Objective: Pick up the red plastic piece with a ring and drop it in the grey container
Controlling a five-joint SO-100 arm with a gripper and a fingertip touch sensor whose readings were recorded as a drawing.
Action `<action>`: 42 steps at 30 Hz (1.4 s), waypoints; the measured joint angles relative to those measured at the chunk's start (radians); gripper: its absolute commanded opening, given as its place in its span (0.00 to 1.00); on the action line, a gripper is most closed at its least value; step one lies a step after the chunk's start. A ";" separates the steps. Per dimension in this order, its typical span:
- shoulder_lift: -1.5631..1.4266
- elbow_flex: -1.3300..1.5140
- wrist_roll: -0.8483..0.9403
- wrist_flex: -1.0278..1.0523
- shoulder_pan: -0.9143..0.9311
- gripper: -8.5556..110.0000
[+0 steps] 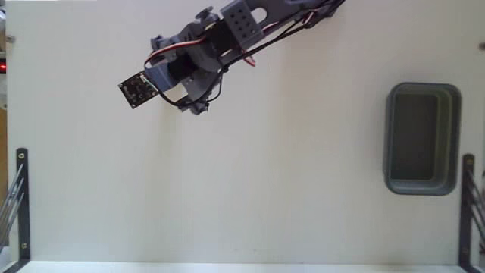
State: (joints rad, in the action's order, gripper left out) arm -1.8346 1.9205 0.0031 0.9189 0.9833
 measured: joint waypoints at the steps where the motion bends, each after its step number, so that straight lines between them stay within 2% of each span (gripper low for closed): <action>1: 0.002 0.005 0.000 -0.012 0.000 1.00; 19: 0.020 0.141 0.002 -0.175 0.000 1.00; 42: 0.034 0.198 0.002 -0.247 0.000 1.00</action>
State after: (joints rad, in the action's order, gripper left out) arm -1.8009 2.1184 0.0046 0.6719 0.9833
